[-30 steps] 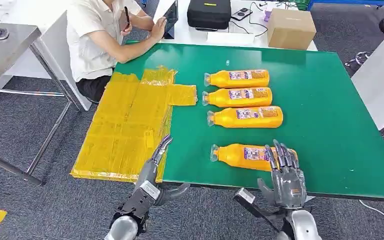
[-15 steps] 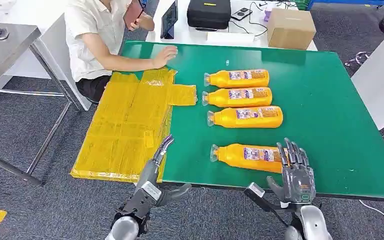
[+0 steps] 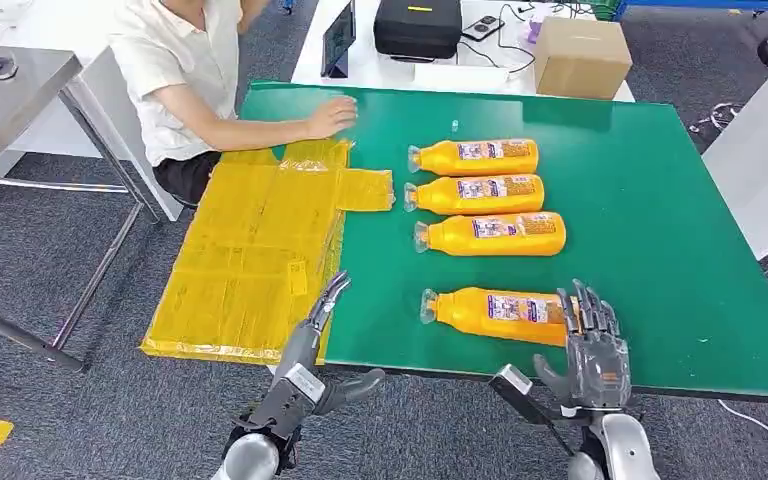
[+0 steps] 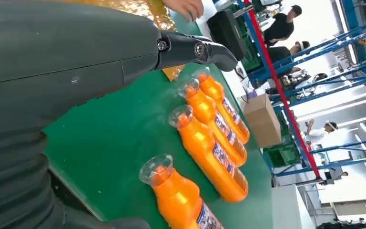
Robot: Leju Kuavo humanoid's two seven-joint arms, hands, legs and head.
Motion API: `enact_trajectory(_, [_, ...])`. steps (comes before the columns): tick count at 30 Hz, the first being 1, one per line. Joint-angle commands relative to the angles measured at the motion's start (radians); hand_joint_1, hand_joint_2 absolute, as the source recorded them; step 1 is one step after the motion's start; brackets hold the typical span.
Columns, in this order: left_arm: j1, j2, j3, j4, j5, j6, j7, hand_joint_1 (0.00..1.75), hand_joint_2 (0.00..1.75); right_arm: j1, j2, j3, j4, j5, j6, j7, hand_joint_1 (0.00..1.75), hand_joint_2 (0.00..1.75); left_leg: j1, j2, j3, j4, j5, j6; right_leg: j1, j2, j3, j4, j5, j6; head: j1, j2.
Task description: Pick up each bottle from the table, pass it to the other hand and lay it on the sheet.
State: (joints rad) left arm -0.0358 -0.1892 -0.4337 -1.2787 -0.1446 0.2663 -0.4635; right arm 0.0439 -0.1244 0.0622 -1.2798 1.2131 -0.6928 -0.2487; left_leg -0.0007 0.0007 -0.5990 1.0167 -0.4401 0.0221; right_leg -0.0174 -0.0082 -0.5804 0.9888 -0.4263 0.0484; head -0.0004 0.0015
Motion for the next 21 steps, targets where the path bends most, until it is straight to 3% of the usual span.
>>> enact_trajectory(1, [-0.035,0.018,-0.019,0.05,0.001,-0.011,0.007,0.0,1.75,-0.13,-0.032,0.036,0.185,-0.03,0.052,0.048,0.0,1.75,0.001,0.002,0.003,-0.001,-0.001,-0.001,0.001,0.003,0.003,-0.002,0.0,-0.002,0.0,0.0])
enact_trajectory(5, [-0.057,0.017,-0.033,0.069,0.012,-0.024,0.01,0.0,1.75,-0.219,-0.04,0.079,0.274,-0.052,0.059,0.033,0.0,1.75,0.0,0.004,0.003,-0.001,0.0,-0.001,0.0,0.004,0.002,-0.001,0.001,-0.002,0.0,0.0])
enact_trajectory(15, [-0.084,0.009,-0.056,0.098,0.026,-0.037,0.016,0.0,1.75,-0.309,-0.003,0.12,0.374,-0.123,0.097,0.006,0.0,1.75,0.0,0.004,0.003,-0.001,0.0,-0.001,0.001,0.004,0.002,-0.001,0.001,-0.002,0.0,0.0])
enact_trajectory(21, [-0.087,0.008,-0.065,0.108,0.032,-0.04,0.022,0.0,1.75,-0.312,0.008,0.144,0.428,-0.132,0.113,0.006,0.0,1.75,0.001,0.001,0.004,-0.001,0.0,-0.001,0.001,0.002,0.003,-0.002,0.0,-0.002,0.0,0.0])
